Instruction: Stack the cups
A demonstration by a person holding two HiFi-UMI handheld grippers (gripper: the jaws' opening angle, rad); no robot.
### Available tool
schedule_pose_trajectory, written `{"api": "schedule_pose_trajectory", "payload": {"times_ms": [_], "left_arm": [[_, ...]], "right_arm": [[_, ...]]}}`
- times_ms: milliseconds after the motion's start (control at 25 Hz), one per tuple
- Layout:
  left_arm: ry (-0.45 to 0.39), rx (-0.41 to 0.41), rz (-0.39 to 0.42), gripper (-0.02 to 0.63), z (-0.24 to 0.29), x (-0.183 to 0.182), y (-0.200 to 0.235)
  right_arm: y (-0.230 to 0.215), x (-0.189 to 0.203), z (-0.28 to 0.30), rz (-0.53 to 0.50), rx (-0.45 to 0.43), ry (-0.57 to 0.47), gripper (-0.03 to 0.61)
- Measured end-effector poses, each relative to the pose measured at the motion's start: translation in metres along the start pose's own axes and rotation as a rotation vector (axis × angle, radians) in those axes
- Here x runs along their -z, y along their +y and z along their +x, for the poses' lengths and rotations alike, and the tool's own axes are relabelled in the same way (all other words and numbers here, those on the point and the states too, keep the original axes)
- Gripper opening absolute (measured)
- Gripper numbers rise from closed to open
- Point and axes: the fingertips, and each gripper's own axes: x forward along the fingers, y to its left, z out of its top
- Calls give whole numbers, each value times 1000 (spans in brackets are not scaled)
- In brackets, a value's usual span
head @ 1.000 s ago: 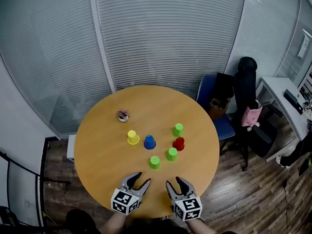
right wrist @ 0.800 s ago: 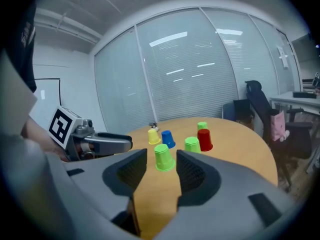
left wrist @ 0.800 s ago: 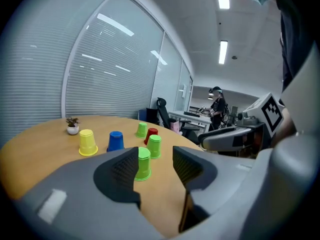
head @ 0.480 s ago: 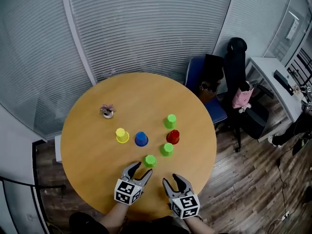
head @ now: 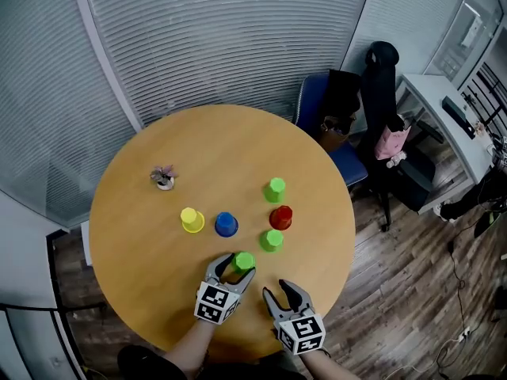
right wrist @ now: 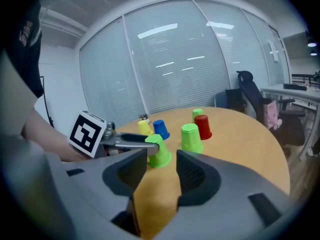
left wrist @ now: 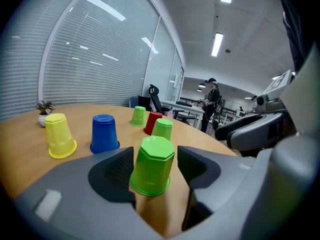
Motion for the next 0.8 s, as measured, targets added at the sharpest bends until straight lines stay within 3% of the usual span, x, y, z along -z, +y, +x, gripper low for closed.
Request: {"api": "schedule_pose_trajectory", "payload": {"times_ms": [280,680,800], "left_arm": [[-13,-26,12,247,-5,4,7],[-12,-164,-39,245,-68,20,42],[-8,-173,-48,246,-72,27,47]], "right_arm": [[7,4,5,-1,-17,15,153],[39,3,20,-45,-112,40,153],[47,4,26,-54,-127,51,153]]}}
